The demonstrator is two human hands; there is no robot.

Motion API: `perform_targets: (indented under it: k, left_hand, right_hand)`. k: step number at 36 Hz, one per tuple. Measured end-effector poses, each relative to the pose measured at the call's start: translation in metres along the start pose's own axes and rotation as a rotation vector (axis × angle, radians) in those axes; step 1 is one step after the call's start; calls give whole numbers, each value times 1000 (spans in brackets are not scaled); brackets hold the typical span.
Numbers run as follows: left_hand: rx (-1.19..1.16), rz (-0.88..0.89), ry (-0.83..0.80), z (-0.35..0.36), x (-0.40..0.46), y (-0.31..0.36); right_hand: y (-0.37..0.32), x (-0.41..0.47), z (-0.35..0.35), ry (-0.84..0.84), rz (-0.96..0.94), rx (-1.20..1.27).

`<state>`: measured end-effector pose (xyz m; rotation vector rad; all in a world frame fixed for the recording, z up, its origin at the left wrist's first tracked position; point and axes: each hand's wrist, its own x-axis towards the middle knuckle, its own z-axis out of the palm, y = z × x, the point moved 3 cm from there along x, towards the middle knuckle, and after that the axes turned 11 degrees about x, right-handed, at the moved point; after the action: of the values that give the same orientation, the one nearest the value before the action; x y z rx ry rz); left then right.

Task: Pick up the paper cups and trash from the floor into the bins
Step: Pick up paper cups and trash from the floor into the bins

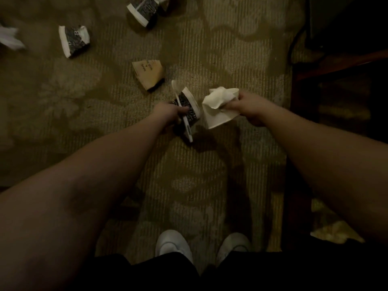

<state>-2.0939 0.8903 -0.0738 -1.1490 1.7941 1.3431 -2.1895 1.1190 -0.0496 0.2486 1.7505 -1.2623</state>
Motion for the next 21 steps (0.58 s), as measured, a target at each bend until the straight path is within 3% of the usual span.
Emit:
perform_targets:
  k: [6, 12, 21]
  left_hand:
    - [-112, 0, 89, -13, 11, -11]
    - [-135, 4, 118, -16, 13, -20]
    - [-143, 15, 143, -21, -10, 3]
  right_hand:
    - [-7, 21, 21, 172, -20, -221]
    - [5, 28, 49, 201, -108, -259]
    - [-8, 7, 16, 309, 22, 55]
